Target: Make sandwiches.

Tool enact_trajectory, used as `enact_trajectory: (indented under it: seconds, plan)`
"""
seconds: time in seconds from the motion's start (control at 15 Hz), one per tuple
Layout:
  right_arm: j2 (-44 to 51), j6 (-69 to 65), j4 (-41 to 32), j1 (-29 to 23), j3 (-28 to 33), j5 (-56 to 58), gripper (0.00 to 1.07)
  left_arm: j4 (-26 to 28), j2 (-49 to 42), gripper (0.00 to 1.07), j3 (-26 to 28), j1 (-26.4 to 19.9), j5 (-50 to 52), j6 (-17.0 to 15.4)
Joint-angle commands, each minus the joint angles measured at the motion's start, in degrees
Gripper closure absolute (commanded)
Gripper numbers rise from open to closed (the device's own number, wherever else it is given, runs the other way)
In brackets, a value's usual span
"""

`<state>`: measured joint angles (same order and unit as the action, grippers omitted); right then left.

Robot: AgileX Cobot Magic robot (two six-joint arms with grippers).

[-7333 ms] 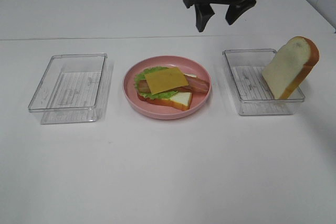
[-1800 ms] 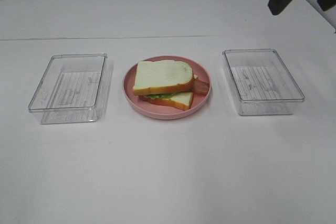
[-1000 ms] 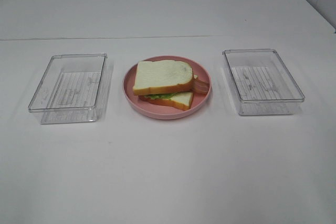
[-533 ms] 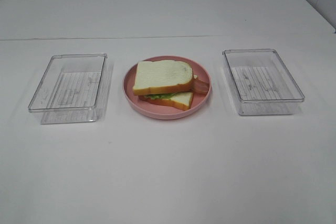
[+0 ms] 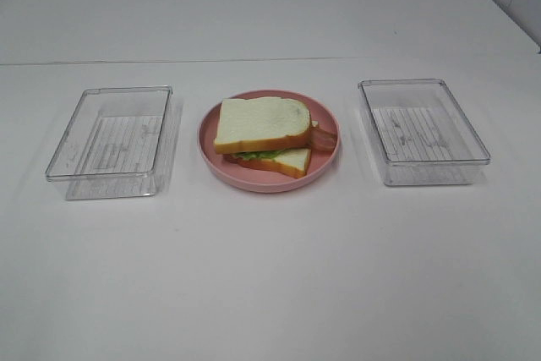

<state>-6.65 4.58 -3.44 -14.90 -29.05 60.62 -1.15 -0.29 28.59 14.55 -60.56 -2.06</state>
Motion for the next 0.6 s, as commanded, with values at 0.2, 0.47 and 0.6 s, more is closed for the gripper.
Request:
enact_trajectory:
  seconds: [0.2, 0.47, 0.6]
  plan:
    - [8.2, 1.5, 0.1, -0.1, 0.2, 0.2, 0.27, -0.2, -1.1, 0.27, -0.1, 0.1, 0.7, -0.2]
    - [7.5, 1.4, -0.6, -0.1, 0.2, 0.2, 0.27, -0.2, -1.1, 0.27, -0.1, 0.1, 0.7, -0.2]
    - [7.5, 1.4, -0.6, -0.1, 0.2, 0.2, 0.27, -0.2, -1.1, 0.27, -0.1, 0.1, 0.7, -0.2]
